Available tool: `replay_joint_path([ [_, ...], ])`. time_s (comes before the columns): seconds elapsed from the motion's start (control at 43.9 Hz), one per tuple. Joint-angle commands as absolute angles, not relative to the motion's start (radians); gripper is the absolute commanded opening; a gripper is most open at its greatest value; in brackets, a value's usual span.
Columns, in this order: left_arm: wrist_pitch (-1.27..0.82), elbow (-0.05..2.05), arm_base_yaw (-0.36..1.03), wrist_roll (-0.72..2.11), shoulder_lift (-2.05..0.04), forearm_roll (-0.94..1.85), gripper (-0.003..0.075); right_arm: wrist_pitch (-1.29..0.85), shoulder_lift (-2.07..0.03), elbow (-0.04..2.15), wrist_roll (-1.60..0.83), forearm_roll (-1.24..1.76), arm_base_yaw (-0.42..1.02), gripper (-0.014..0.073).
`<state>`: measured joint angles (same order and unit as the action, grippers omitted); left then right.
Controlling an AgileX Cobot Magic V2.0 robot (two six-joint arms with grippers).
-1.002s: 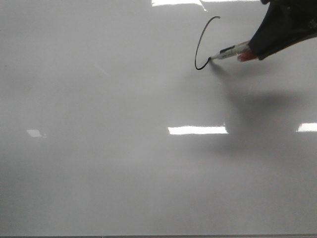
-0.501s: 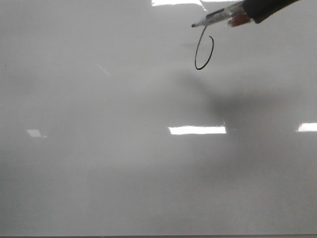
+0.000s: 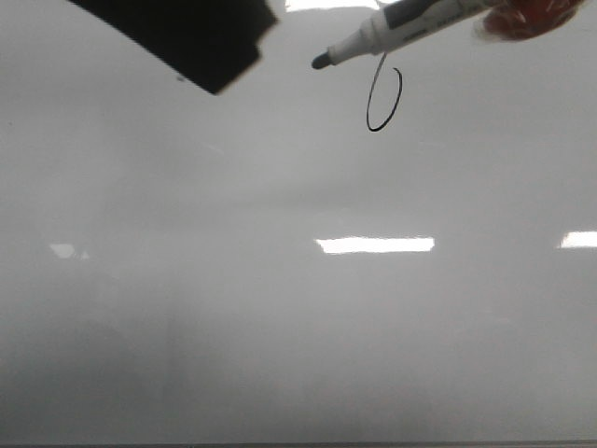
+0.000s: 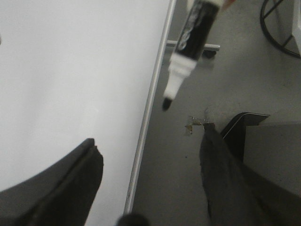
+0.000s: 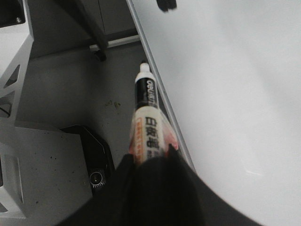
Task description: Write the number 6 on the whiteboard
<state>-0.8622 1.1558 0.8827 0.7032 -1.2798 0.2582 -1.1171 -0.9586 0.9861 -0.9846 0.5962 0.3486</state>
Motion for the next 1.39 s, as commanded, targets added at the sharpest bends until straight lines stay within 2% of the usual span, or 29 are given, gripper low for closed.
replay_joint_path([
  [0.0,-0.788,1.228,0.931,0.731,-1.31,0.286,0.0439,-1.093,-0.945,1.01,-1.0,0.636,0.348,-0.0057],
  [0.228,-0.753,1.31,0.976,0.731,-1.409,0.286,0.0438,-1.091,-0.945,1.009,-1.0,0.636,0.348,-0.0057],
  [0.524,-0.765,1.314,0.976,0.779,-1.41,0.331,0.0434,-1.084,-0.945,1.009,-1.0,0.636,0.348,-0.0057],
  [0.615,-0.776,1.314,0.976,0.836,-1.41,0.381,0.0375,-1.084,-0.945,1.009,-1.0,0.636,0.348,-0.0057],
  [0.774,-0.783,1.314,0.976,0.852,-1.41,0.385,0.0213,-1.083,-0.945,1.009,-1.0,0.636,0.348,-0.0057],
  [0.866,-0.783,1.314,0.976,0.852,-1.41,0.385,0.0146,-1.073,-0.945,1.009,-1.0,0.636,0.348,-0.0049],
  [0.979,-0.783,1.314,0.976,0.852,-1.41,0.385,0.0085,-1.068,-0.945,1.009,-1.0,0.636,0.348,0.0041],
  [1.23,-0.798,1.314,0.97,0.852,-1.41,0.372,0.0041,-1.059,-0.945,1.009,-0.999,0.626,0.346,0.0442],
  [1.298,-0.818,1.314,0.963,0.821,-1.41,0.336,0.0041,-1.056,-0.941,1.012,-0.98,0.581,0.33,0.0504],
  [1.367,-0.847,1.314,0.95,0.742,-1.41,0.267,0.0041,-1.043,-0.93,1.014,-0.928,0.52,0.298,0.0521],
])
